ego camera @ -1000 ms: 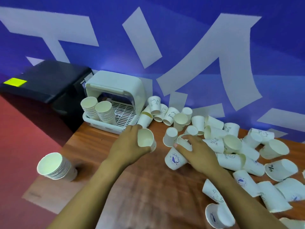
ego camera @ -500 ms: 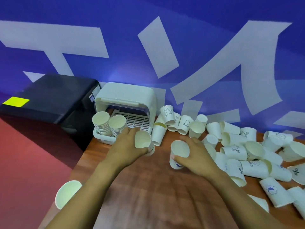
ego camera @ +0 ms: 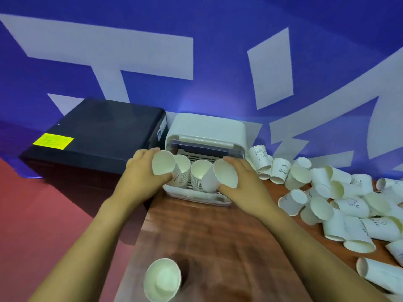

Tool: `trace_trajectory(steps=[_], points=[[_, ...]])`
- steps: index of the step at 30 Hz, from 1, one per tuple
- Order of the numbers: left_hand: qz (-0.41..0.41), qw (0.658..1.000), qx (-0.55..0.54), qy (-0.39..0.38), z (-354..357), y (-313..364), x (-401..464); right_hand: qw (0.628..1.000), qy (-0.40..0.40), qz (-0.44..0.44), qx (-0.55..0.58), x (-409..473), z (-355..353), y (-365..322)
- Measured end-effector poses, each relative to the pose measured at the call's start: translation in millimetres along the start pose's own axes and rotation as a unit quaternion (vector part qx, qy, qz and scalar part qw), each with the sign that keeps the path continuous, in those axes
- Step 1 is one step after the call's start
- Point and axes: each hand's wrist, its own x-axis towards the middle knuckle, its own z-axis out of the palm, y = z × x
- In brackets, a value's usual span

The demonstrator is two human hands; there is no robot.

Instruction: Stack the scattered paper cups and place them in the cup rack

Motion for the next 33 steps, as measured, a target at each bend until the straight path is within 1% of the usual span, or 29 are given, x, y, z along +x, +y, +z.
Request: trace_trajectory(steps=[3,7,13,17,24,28,33], points=[[0.019,0.999,-0.026,0.025,-3,-11,7,0.999,0.031,-0.014,-0.017,14,13,-15],[0.056,0.996,-0.053,0.036,5,-14,17,0.997,0.066,-0.022,-0.038,29,21,-25],[0.086,0.995,-0.052,0.021,19,-15,43,0.995,0.046,-0.036,-0.082,44,28,-20],[0.103,0.994,-0.027,0.003,29,-14,58,0.993,0.034,-0.033,-0.106,60,31,-14],[0.072,0.997,0.002,-0.016,47,-24,64,0.995,0.012,-0.032,-0.096,66,53,1],[0.055,0.997,0.026,-0.047,57,-26,74,0.995,0.0,-0.027,-0.094,71,57,8],[0.016,0.995,0.027,-0.092,71,-32,77,0.992,-0.073,0.02,-0.099,71,63,19]])
